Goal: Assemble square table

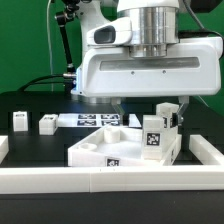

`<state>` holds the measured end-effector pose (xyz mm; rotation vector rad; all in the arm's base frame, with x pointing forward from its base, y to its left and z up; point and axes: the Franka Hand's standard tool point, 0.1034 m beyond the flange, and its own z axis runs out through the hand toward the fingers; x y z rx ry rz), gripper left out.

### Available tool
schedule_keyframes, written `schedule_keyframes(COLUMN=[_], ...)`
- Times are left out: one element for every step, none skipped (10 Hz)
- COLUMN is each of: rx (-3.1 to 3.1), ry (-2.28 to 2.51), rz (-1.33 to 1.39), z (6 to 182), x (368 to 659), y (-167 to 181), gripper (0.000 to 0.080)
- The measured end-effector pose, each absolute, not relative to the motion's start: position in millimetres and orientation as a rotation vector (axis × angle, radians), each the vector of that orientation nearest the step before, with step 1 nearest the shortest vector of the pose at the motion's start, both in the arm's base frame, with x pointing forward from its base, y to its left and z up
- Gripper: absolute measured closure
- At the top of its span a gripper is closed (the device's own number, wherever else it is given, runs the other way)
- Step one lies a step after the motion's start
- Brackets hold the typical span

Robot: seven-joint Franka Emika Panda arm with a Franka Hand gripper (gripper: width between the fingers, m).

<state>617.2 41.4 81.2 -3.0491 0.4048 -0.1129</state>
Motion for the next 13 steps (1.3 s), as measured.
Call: schedule_keyframes(rx=[-3.048, -3.046, -3.046, -3.046, -3.044, -3.037, -3.035, -3.014, -2.986, -2.956, -2.918, -2.840, -2.737], ry=[0.413, 0.428, 0.429, 0.430, 0.443, 0.480, 0.490, 0.594, 0.707, 0.818, 0.936, 1.135, 1.341], rz=[-0.111, -0.111, -0.111, -0.111, -0.110, -0.109, -0.109, -0.105, -0.101, -0.096, -0.093, -0.087, -0.072], z=[80.5, 80.6, 80.5, 80.4, 80.4, 80.4, 80.4, 80.4, 80.3, 80.2, 80.0, 79.8, 79.5], x=[617.0, 617.0, 617.0, 617.0, 617.0, 617.0, 617.0, 617.0, 616.9, 616.9, 616.5, 615.1, 614.0], y=[41.7, 42.2, 41.4, 41.2, 41.1, 41.1, 41.0, 41.1, 41.2, 41.3, 41.6, 43.4, 45.9], gripper=[0.0150, 0.0150, 0.0242, 0.0412, 0.0412, 0.0511, 0.0511, 0.0511, 0.0511, 0.0511, 0.0511, 0.0511, 0.0511])
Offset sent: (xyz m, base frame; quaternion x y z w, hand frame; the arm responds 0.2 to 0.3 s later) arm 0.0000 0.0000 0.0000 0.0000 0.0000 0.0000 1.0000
